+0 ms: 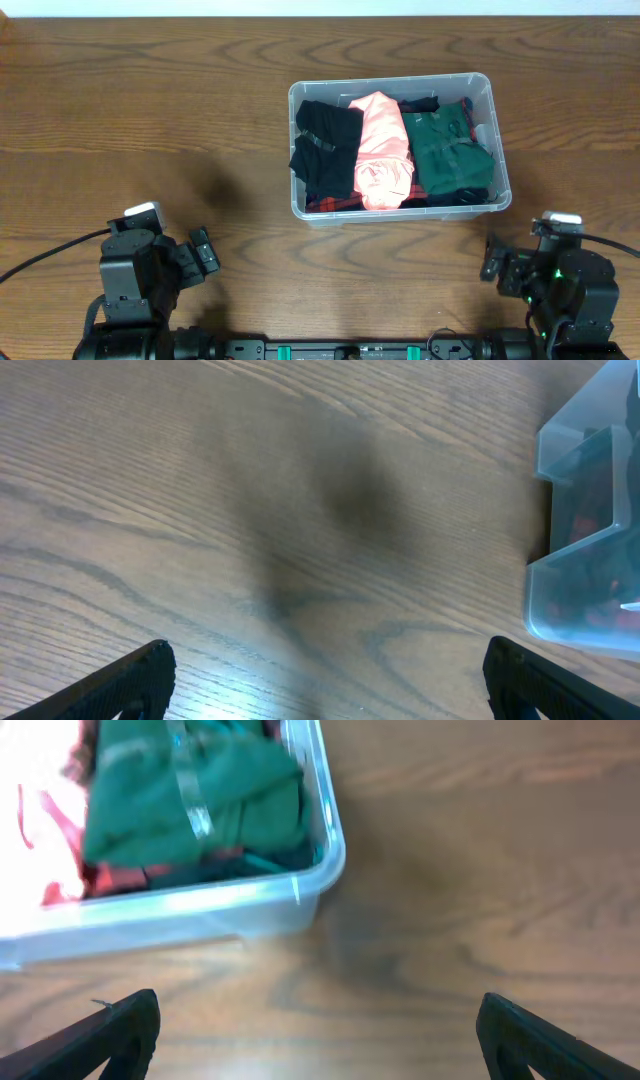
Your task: Pack container
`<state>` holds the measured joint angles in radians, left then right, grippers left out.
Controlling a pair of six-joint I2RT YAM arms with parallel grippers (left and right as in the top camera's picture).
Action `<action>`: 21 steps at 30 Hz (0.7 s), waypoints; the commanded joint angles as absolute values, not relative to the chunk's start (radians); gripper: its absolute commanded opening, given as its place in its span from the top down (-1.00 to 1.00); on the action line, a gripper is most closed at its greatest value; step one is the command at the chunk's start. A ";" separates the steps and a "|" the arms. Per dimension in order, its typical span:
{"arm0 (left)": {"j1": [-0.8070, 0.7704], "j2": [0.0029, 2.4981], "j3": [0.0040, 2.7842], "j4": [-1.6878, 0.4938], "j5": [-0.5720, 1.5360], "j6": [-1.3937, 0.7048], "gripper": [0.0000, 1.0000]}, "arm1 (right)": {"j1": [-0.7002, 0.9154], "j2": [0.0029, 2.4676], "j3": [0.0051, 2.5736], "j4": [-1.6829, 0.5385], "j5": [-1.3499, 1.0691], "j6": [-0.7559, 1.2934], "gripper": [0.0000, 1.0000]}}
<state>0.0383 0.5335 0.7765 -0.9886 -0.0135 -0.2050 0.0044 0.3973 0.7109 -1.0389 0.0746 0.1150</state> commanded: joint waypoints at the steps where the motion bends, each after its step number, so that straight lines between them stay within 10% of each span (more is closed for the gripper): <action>1: 0.043 0.529 0.776 -0.992 -0.008 -0.204 -0.96 | 0.012 0.395 0.705 -1.079 0.074 0.127 -0.99; 9: 0.043 0.529 0.776 -0.992 -0.008 -0.204 -0.96 | 0.015 0.305 0.686 -1.066 0.033 0.093 -0.99; 21: 0.043 0.529 0.776 -0.992 -0.008 -0.204 -0.96 | 0.020 0.010 0.181 -0.321 -0.137 -0.031 -0.98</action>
<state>0.0387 0.5335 0.7753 -0.9886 -0.0067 -0.2054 0.0074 0.0193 0.2543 -0.4046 -0.0853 -0.0048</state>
